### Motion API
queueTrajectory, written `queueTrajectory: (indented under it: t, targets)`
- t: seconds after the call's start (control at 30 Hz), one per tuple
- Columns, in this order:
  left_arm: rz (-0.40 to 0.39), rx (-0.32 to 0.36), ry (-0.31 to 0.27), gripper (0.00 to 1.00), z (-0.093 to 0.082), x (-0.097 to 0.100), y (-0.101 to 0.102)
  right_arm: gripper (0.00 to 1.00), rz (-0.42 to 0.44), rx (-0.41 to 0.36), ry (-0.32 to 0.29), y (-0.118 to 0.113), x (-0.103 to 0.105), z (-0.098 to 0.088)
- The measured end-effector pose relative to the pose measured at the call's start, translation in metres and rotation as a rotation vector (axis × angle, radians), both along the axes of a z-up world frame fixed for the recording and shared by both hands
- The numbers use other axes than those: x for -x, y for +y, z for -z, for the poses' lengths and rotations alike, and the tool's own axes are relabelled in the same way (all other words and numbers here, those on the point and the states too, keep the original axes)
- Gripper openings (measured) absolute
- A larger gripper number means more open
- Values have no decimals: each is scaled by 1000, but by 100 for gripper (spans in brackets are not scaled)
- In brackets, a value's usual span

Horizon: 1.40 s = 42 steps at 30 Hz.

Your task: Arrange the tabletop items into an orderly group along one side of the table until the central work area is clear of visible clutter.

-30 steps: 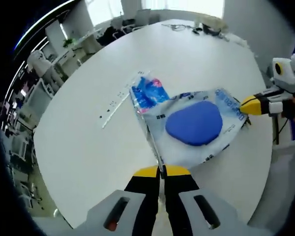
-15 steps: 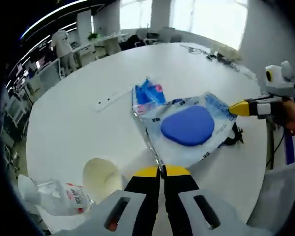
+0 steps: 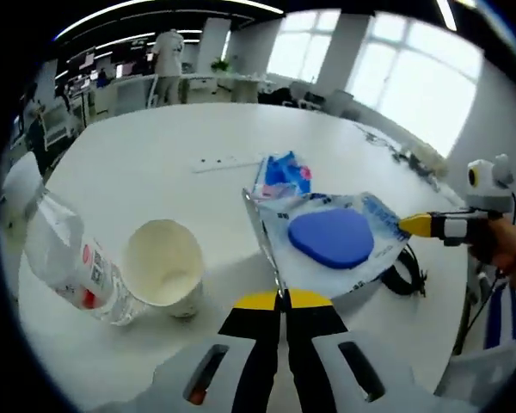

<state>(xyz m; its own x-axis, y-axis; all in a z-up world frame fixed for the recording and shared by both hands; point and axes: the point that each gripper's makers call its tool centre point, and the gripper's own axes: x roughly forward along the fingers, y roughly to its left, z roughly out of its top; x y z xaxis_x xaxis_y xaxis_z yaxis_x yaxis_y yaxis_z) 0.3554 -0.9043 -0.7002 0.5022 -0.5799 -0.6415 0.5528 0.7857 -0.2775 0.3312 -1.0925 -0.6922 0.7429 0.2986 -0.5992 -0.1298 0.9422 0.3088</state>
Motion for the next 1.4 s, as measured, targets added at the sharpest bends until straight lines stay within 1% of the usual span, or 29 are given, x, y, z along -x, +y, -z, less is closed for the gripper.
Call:
queueTrajectory:
  t: [0.07, 0.2, 0.27, 0.4, 0.5, 0.6, 0.67, 0.7, 0.73, 0.8, 0.9, 1.0, 1.17, 1.27, 1.4]
  targets:
    - [-16, 13, 14, 1, 6, 1, 1, 0, -11, 10, 7, 0, -3, 4]
    - [-53, 10, 23, 1, 14, 0, 3, 0, -33, 10, 12, 3, -8, 12]
    - [-62, 12, 5, 1, 15, -1, 4, 0, -38, 10, 13, 2, -13, 16]
    - [-97, 22, 7, 1, 21, -7, 8, 0, -45, -6, 24, 5, -20, 23]
    - [-110, 23, 10, 1, 23, -10, 8, 0, -46, 1, 30, 5, -23, 28]
    - [-135, 15, -18, 1, 23, -15, 10, 0, -46, -12, 33, 6, -28, 34]
    - [-144, -3, -11, 1, 28, -15, 10, 0, -46, -35, 23, 7, -31, 33]
    - [-159, -17, -11, 1, 30, -15, 12, 0, -43, -58, 20, 8, -33, 32]
    - [-167, -13, -8, 1, 31, -15, 13, 0, -38, -66, 24, 7, -34, 33]
    - [-187, 0, -8, 1, 31, -16, 13, 0, -38, -63, 18, 7, -37, 34]
    - [-192, -10, -13, 1, 33, -18, 11, 0, -35, -60, 29, 6, -41, 40]
    - [-200, -14, -16, 1, 35, -21, 11, 0, -37, -53, 43, 6, -39, 45]
    - [-203, -21, -17, 1, 39, -25, 11, 0, -44, -47, 52, 5, -39, 49]
    - [-214, -19, -16, 1, 43, -26, 11, 0, -56, -28, 42, 5, -43, 50]
    - [-211, -12, -11, 1, 43, -26, 8, 0, -60, 12, 42, 2, -43, 51]
